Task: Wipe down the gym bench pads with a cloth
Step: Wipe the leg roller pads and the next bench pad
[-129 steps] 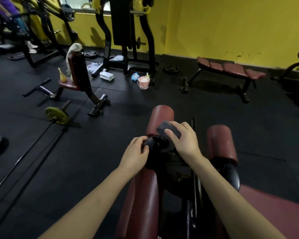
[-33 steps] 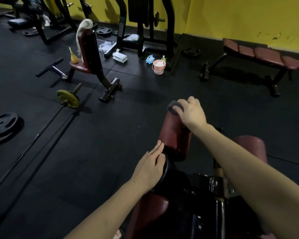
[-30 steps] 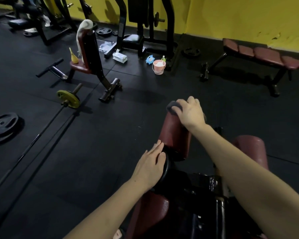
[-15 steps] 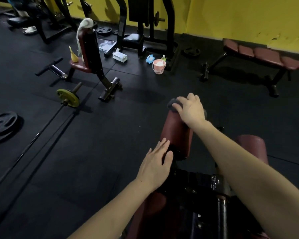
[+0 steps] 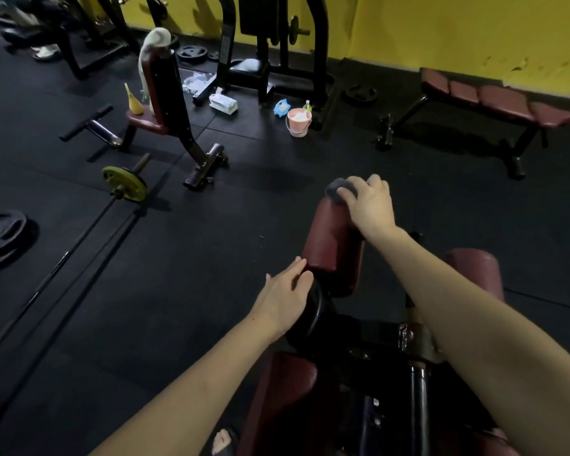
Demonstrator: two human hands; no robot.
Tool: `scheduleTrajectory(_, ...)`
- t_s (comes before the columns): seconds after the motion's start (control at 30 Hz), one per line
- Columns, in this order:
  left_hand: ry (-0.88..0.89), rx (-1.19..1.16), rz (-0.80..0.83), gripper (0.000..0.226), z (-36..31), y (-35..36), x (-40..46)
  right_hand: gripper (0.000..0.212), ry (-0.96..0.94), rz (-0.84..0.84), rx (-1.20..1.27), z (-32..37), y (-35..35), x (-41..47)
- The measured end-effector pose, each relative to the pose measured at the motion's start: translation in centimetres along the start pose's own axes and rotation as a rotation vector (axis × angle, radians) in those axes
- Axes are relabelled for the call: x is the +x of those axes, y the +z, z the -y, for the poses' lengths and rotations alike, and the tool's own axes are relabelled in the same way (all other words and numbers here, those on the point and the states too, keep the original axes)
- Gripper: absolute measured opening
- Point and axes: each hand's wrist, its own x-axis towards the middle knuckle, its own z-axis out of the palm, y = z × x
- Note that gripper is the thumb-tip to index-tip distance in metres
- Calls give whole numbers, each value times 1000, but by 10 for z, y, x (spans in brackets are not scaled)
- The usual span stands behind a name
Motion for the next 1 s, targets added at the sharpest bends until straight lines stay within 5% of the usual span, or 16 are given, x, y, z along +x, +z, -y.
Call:
scheduleTrajectory(0.13,97,95,45,65,-1,3,-6,45,-28,-3,81,6,-3,-52)
scheduleTrajectory(0.27,69,78,30,53,-5,7,-4,36,-258,7,94,14,-14,-135)
scheduleTrajectory(0.37,0,-2,11,50,-3,2,2,38,-410,37,46,14,-10,-116)
scheduleTrajectory(0.6,102,138,18,54,-10,-1,-8,43,87,-20,134,-7,3,-10)
scheduleTrajectory(0.87,-1,127,56,56,-6,0,12,35,-171,47,104,15,-15,-136)
scheduleTrajectory(1.0,-105,3,61,59,5,-7,15,34,-302,26,-4,18,-6,-85)
